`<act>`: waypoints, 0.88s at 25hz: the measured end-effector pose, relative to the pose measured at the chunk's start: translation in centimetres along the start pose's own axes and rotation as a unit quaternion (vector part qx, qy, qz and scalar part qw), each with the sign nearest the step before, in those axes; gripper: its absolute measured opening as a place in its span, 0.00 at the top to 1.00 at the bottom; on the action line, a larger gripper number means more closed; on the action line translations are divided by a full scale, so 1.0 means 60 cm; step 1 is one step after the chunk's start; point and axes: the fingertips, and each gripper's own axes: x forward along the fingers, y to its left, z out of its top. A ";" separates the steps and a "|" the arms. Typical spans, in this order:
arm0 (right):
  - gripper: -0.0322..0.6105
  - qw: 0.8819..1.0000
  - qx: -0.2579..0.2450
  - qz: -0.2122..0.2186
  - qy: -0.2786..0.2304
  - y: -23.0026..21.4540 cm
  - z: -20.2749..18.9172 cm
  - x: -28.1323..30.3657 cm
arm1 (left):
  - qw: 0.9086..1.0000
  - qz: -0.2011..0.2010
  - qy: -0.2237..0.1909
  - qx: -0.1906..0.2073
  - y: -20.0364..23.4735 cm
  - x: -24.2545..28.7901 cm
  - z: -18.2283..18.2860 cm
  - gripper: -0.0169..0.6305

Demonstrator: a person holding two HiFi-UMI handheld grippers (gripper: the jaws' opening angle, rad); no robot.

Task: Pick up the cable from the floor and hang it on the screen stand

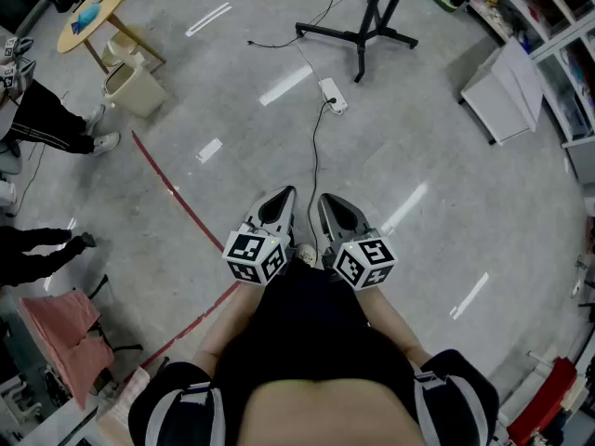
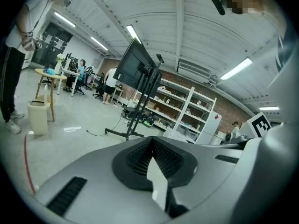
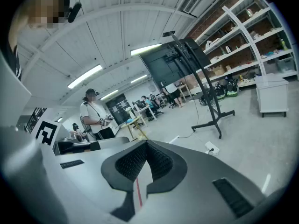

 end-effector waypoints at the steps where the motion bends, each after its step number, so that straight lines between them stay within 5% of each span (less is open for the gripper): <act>1: 0.91 1.000 -0.001 -0.004 0.000 0.005 -0.007 -0.009 | 1.000 -0.001 0.001 0.007 -0.005 -0.009 -0.003 0.96; 8: 0.91 0.999 0.011 -0.029 -0.008 0.022 -0.028 -0.024 | 1.000 -0.004 0.001 0.007 0.005 -0.051 0.002 0.96; 15: 0.91 0.999 0.010 0.004 -0.043 0.060 0.031 0.061 | 1.000 -0.021 -0.008 0.014 0.071 -0.047 0.058 0.96; 22: 0.91 0.996 -0.005 -0.026 -0.084 0.067 0.076 0.137 | 0.998 -0.052 -0.016 0.039 0.144 -0.021 0.114 0.96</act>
